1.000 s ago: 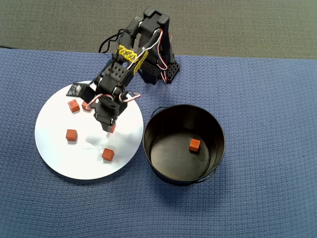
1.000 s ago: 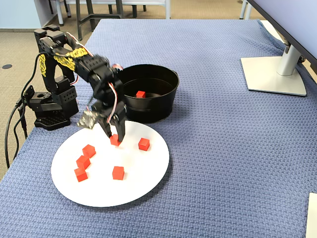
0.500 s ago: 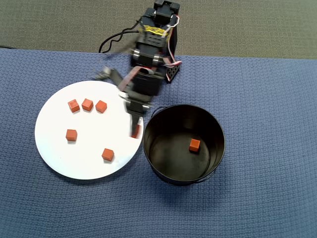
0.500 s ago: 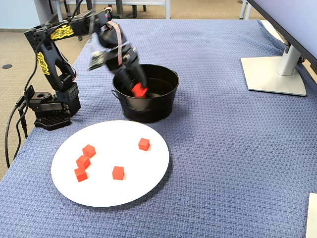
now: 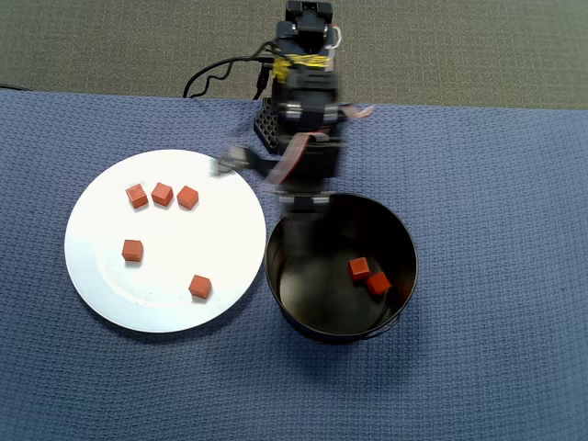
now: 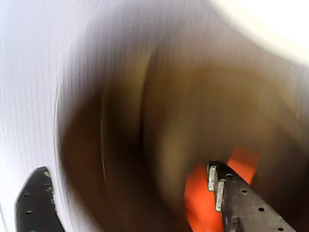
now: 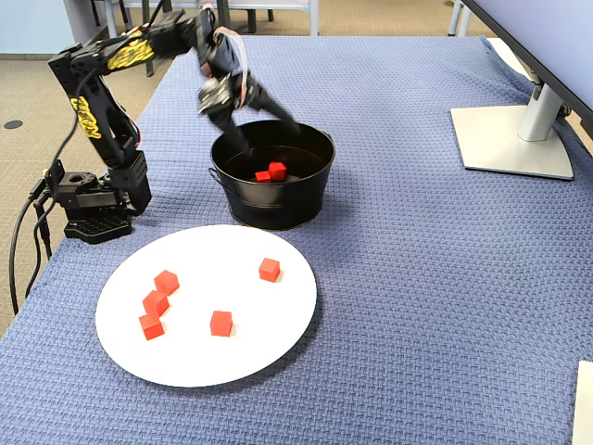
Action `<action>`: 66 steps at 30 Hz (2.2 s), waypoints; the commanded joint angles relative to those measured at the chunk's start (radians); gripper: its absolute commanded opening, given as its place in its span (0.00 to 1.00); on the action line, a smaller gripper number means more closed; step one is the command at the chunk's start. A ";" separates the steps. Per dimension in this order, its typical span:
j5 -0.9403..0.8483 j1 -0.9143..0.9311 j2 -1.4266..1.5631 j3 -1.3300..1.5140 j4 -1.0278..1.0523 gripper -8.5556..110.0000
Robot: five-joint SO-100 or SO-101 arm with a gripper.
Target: Pick up the red cubes from the white plate and place them in the black recipient
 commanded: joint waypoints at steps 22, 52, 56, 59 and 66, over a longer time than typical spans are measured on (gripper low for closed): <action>-0.210 0.391 -0.701 -0.394 -0.044 0.26; -0.098 0.316 -0.844 -0.495 -0.044 0.09; -0.087 0.328 -0.854 -0.528 -0.025 0.07; -0.078 0.345 -0.861 -0.549 -0.015 0.07; -0.078 0.360 -0.615 -0.528 0.083 0.07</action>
